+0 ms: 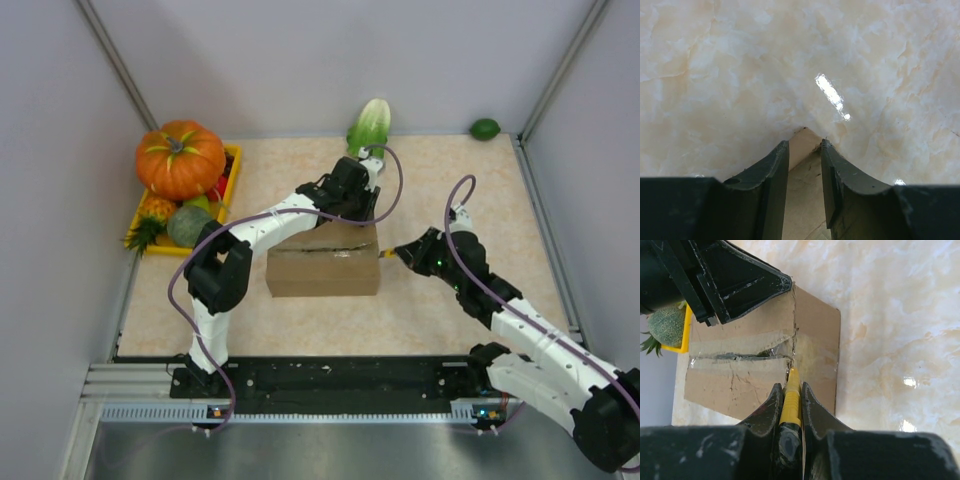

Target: Unpack the express box

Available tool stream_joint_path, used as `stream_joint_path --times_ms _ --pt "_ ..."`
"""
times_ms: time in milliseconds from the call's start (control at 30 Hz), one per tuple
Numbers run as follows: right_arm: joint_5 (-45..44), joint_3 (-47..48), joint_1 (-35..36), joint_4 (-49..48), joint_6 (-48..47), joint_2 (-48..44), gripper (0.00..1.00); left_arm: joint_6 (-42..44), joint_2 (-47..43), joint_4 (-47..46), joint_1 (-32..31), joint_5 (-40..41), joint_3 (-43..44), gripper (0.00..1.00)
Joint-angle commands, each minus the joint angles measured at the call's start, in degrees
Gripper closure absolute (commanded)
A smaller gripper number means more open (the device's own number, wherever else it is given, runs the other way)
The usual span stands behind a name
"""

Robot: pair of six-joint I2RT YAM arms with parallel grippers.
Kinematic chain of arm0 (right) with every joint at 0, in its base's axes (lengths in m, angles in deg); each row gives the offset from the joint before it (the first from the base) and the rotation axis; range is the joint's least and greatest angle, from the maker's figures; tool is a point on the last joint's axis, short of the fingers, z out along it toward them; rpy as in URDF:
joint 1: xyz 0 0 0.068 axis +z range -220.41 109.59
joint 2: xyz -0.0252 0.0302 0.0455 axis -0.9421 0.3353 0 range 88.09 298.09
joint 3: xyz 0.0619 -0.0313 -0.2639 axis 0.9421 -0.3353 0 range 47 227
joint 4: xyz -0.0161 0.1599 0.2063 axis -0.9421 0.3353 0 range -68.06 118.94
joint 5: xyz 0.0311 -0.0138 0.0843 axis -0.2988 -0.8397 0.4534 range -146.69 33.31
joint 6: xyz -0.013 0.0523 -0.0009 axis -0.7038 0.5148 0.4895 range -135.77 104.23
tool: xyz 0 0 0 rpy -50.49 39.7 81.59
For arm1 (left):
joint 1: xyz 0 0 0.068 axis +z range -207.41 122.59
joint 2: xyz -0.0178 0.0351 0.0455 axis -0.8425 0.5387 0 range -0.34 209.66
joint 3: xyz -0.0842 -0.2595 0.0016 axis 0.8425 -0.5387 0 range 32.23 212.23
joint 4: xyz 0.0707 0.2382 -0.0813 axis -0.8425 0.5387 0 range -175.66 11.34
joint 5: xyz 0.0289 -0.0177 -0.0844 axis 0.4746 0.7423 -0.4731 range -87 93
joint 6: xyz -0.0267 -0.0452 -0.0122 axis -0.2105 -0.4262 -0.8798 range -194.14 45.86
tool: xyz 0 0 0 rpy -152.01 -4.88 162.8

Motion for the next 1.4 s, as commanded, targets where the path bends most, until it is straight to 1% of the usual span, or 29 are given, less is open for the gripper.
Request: stream_joint_path --times_ms 0,267,533,667,800,1000,1033,1067,1367 --pt "2.04 1.37 0.76 5.68 -0.35 -0.32 1.0 3.65 3.26 9.77 1.99 8.47 -3.06 0.64" --pt "-6.14 5.76 0.76 4.27 0.88 1.17 1.0 4.61 2.02 8.98 1.73 7.41 -3.85 0.64" --pt "-8.34 8.23 -0.12 0.5 1.5 4.51 1.0 4.7 1.23 8.45 1.55 7.15 -4.55 0.64" --pt "-7.64 8.93 -0.56 -2.49 1.06 6.27 1.0 4.7 0.36 8.45 1.46 6.98 -4.64 0.64" --pt "-7.37 9.54 -0.56 -3.02 0.53 7.76 1.0 4.88 -0.61 8.27 1.38 6.36 -4.9 0.64" --pt "-6.85 9.55 -0.82 -8.12 -1.4 10.48 1.0 4.88 -1.84 7.57 1.38 4.95 -4.99 0.64" --pt "-6.5 9.81 -0.91 -9.17 -1.75 10.84 1.0 4.88 -1.93 7.48 1.38 4.95 -4.99 0.63" --pt "-6.15 9.81 -1.17 -9.79 -1.84 11.19 1.0 4.88 -2.11 7.48 1.38 3.3 -4.99 0.63" --pt "-2.54 9.63 -2.14 -15.67 -2.02 15.32 1.0 5.14 -2.46 7.13 1.38 2.14 -4.9 0.63"
